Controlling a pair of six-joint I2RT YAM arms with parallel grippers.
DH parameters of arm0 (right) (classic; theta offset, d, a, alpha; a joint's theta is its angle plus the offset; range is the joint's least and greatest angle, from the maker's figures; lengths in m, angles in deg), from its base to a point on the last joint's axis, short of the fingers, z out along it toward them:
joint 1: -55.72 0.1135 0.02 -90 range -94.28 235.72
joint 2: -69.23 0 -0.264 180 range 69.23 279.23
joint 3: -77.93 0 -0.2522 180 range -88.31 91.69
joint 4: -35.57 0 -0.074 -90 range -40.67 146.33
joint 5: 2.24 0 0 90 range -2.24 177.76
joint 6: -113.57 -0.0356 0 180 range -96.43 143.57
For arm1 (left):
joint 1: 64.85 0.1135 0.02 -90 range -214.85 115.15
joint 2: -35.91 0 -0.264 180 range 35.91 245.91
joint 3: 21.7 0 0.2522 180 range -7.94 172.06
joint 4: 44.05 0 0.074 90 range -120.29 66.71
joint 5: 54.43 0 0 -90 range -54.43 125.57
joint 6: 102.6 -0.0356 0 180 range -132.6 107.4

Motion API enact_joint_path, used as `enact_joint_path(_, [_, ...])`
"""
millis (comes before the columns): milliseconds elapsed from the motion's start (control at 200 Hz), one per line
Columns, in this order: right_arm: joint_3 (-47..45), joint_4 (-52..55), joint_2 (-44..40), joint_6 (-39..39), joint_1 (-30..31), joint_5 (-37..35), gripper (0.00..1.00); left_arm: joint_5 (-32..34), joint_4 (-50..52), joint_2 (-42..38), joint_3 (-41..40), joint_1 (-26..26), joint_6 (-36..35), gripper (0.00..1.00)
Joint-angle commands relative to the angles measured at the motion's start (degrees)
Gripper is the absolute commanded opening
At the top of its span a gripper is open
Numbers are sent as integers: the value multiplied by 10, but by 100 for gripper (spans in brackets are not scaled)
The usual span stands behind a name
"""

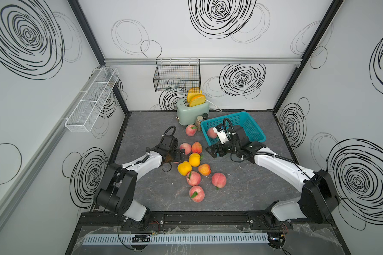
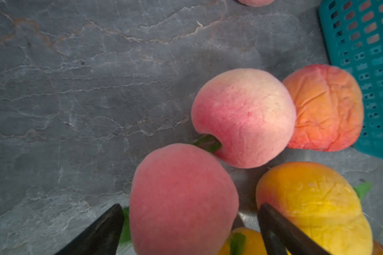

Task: Put the peaches into the basket
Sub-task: Place the peach in the basket, then pick up the peach from the center of the board.

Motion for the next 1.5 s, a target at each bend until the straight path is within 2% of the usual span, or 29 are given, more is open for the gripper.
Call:
enact_joint_path(0, [-10,-11,3,11,-8,14,99,14,-14,11,16,2,-8,98])
enact_joint_path(300, [-16,-14,-5,9,-26,24,99,16,-23,22,16,2,-19,100])
enact_joint_path(450, [-20,-17,-6,7,-29,25,99,17,-25,26,15,2,-23,84])
enact_joint_path(695, [-29,-16,-10,5,-29,25,99,23,-18,18,15,1,-24,83])
enact_joint_path(985, [-30,-14,-24,4,-29,23,99,36,3,-10,15,-3,-30,74])
enact_joint_path(1331, [-31,-11,-39,4,-28,28,99,72,61,-57,40,-20,-45,74])
enact_joint_path(1496, [-36,-21,-52,12,-28,47,99,57,91,-85,64,-31,-45,74])
